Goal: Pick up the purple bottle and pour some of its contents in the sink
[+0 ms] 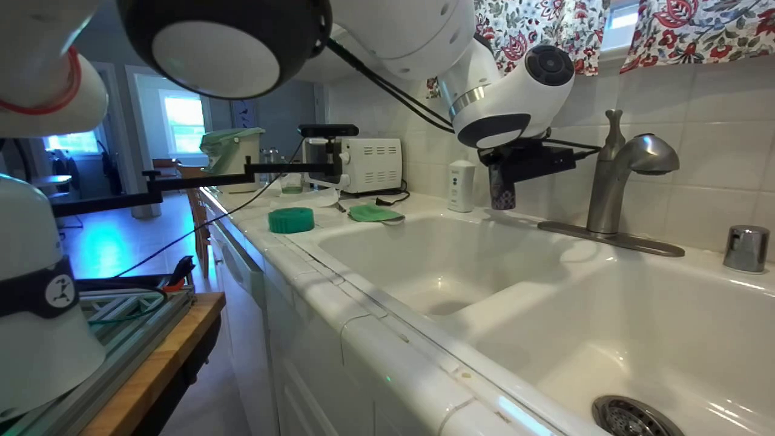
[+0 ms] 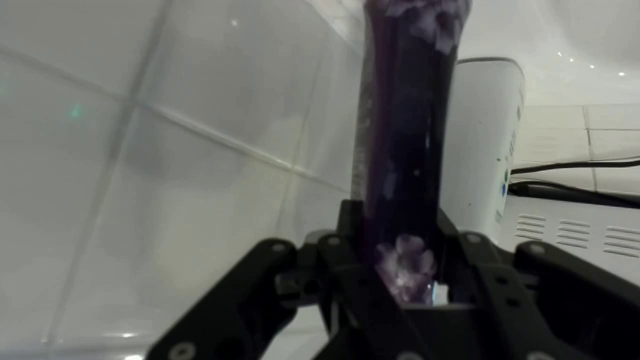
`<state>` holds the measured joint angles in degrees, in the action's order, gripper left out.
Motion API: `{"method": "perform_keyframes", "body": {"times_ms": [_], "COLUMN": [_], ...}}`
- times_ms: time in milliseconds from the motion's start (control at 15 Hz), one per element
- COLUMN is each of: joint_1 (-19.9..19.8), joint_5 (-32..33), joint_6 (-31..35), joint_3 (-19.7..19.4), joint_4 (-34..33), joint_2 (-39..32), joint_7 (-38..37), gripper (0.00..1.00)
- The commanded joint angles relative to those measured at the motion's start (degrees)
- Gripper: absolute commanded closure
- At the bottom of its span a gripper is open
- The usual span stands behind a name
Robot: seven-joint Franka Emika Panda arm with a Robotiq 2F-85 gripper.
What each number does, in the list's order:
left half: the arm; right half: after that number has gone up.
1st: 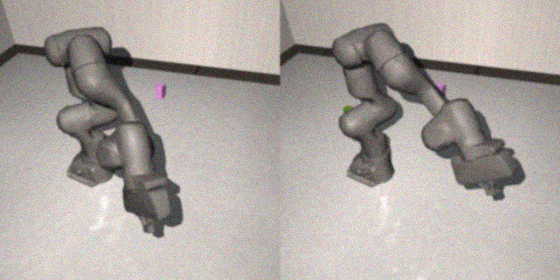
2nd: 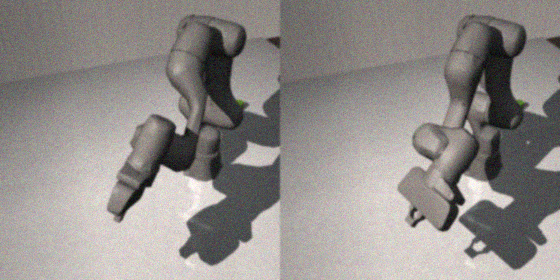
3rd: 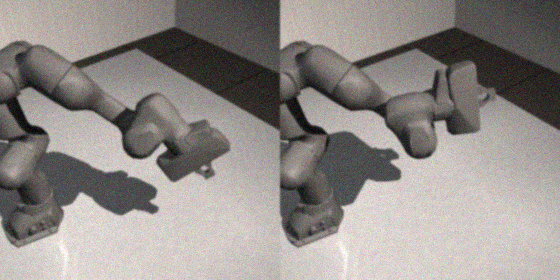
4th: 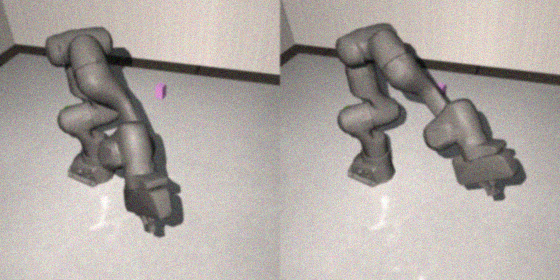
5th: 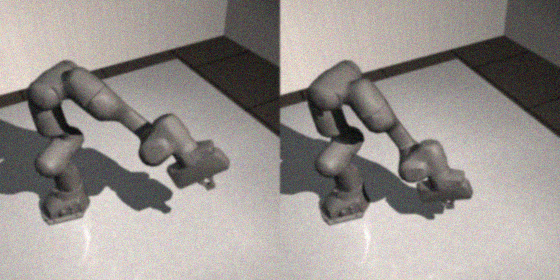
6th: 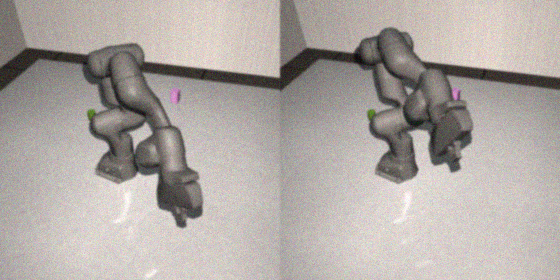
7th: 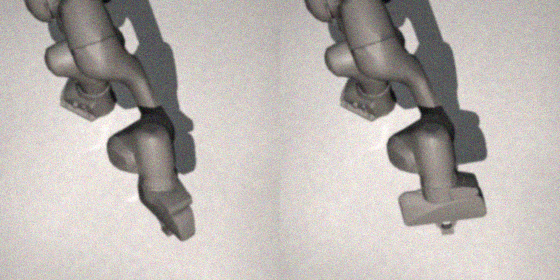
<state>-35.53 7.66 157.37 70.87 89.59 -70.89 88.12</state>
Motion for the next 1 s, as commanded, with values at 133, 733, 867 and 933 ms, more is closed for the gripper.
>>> {"method": "perform_keyframes", "body": {"times_ms": [133, 733, 867, 933], "joint_1": [2.0, 4.8, 5.5, 5.9], "joint_5": [-4.3, -9.4, -10.4, -10.8], "joint_6": [-4.1, -10.0, -11.2, -12.0], "joint_3": [1.8, 0.1, -0.4, -0.7], "joint_4": [-5.2, -11.0, -12.2, -13.0], "joint_2": [-4.2, -5.7, -5.8, -5.9], "joint_7": [7.7, 11.9, 12.8, 13.1], "gripper": [0.90, 0.90, 0.90, 0.90]}}
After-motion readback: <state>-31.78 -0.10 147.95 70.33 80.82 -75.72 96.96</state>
